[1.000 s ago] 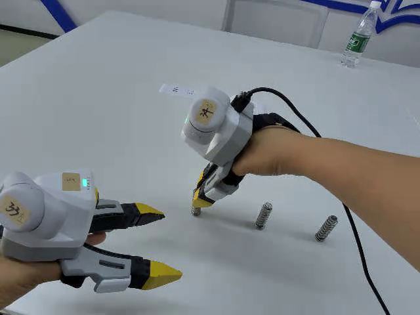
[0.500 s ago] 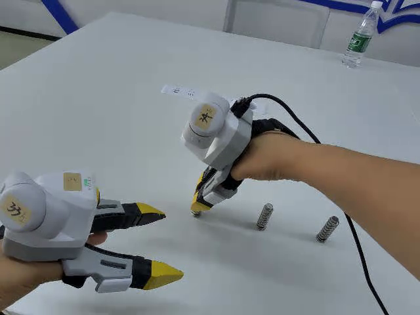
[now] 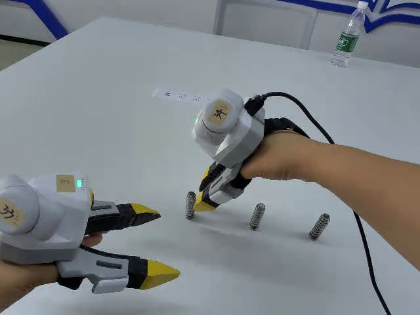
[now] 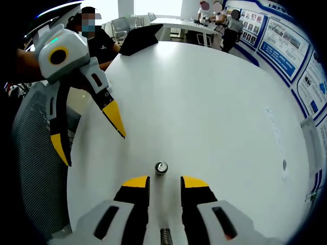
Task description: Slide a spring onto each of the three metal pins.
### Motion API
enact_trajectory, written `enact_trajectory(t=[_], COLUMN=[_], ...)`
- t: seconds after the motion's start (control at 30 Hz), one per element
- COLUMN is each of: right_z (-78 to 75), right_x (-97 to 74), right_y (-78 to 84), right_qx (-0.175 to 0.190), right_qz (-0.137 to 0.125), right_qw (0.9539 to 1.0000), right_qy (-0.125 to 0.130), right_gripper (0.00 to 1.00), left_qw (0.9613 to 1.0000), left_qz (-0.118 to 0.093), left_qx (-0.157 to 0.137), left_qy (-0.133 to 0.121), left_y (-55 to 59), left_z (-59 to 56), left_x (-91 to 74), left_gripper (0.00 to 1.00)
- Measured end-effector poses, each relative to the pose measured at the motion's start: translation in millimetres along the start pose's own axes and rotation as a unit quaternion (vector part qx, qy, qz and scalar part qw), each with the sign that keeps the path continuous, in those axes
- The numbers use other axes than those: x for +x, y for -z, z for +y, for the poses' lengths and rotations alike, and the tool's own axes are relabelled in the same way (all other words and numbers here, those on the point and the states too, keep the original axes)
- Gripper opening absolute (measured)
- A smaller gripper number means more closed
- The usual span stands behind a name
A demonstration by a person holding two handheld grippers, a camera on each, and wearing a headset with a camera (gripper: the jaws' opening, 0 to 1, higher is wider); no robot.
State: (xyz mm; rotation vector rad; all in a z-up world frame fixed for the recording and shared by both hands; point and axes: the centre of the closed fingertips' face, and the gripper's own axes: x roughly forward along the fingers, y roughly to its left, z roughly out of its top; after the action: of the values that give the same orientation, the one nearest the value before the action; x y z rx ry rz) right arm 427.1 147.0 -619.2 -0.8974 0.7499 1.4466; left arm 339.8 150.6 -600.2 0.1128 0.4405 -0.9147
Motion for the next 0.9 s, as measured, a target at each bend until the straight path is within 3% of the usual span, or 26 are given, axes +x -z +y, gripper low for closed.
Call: enact_trajectory(t=[0.3, 0.9], right_z=[-0.9, -8.6], right_x=[-18.4, -47.1], right_y=[7.6, 38.0], right_qx=[0.008, 0.04], right_qz=[-0.026, -0.072], right_qw=[0.9995, 0.9951], right_qy=[0.016, 0.055], right_gripper=[0.31, 0.48], left_qw=[1.0, 1.0], left_qz=[-0.001, 0.001], left_qx=[-0.002, 0.001], left_qy=[-0.003, -0.004], left_y=[-0.7, -3.2], left_z=[1.4, 6.0], left_x=[0.8, 4.9], left_gripper=[0.6, 0.61])
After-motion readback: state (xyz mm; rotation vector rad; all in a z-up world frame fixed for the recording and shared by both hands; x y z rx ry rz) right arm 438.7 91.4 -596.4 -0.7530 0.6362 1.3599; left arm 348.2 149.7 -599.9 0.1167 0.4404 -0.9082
